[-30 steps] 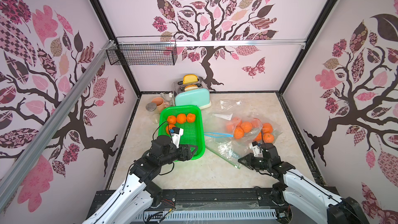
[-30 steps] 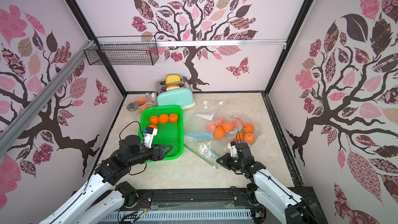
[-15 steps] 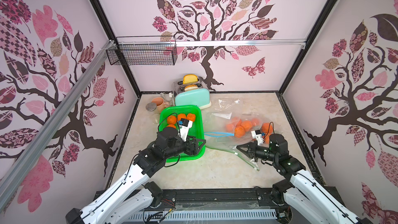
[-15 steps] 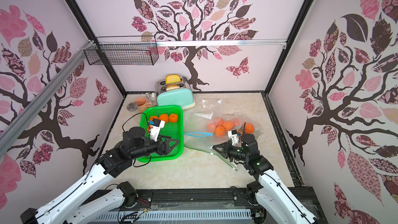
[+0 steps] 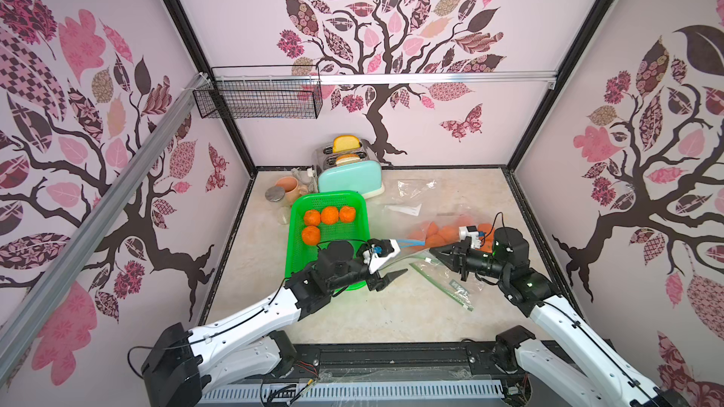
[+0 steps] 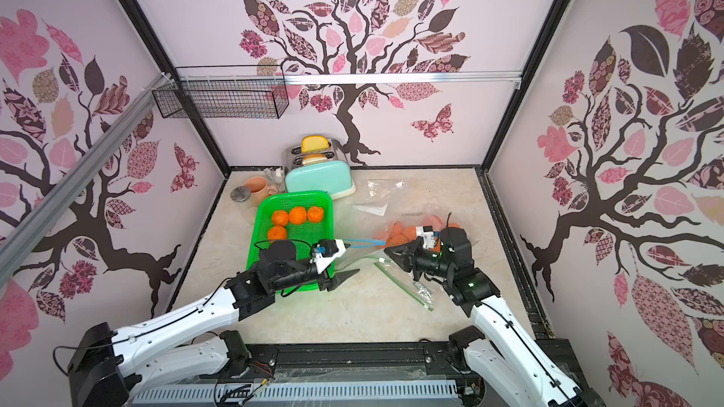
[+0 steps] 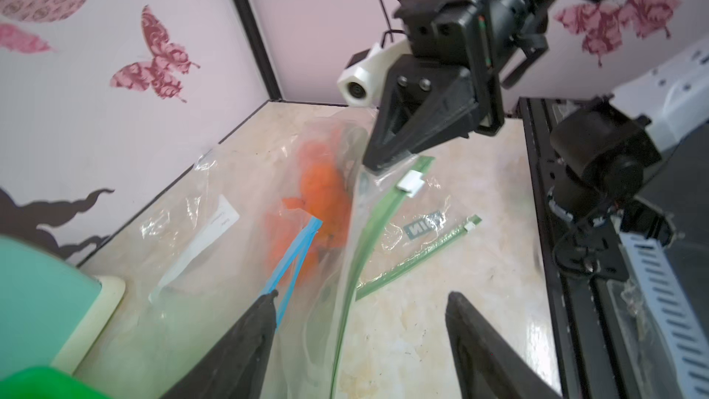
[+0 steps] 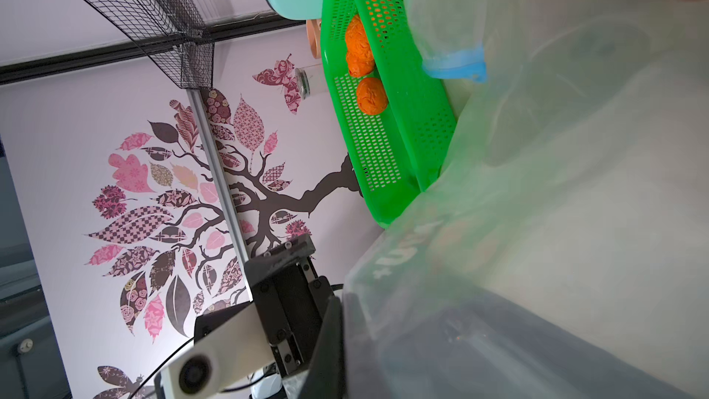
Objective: Open the zip-top bag and take out the orange
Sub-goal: Unzip the zipper on the zipper food storage bag.
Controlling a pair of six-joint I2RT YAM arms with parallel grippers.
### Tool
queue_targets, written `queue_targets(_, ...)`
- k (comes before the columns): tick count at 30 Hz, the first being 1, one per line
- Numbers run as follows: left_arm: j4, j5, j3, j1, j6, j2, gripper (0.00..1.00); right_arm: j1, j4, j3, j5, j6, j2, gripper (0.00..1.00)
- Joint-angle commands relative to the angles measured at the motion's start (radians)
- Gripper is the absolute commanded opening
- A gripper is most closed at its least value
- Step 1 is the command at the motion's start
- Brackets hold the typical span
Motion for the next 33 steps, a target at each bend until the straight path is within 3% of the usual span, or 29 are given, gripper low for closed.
queue_targets(1, 0.11, -0.012, 0.027, -0.032, 0.274, 0.0, 0.72, -0.004, 0.008, 0.042, -0.013, 0.025, -0.006, 0.0)
queue_targets(5, 0.116, -0.084, 0.051, -0.089, 0.362, 0.06, 0.7, -0.005, 0.008, 0.037, -0.007, 0.031, -0.006, 0.0)
queue_targets(13, 0.143, -0.144, 0.111, -0.114, 0.463, 0.183, 0.58, -0.004, 0.008, 0.027, -0.001, 0.037, -0.013, 0.0)
queue_targets(19, 0.148, -0.181, 0.118, -0.14, 0.5, 0.226, 0.55, -0.004, 0.026, 0.017, 0.002, 0.048, -0.013, 0.0)
queue_targets(24, 0.18, -0.196, 0.14, -0.142, 0.482, 0.266, 0.43, -0.005, 0.04, 0.008, -0.001, 0.055, -0.012, 0.0)
queue_targets(33, 0.224, -0.257, 0.151, -0.161, 0.504, 0.316, 0.32, -0.004, 0.06, -0.012, -0.007, 0.066, -0.01, 0.0)
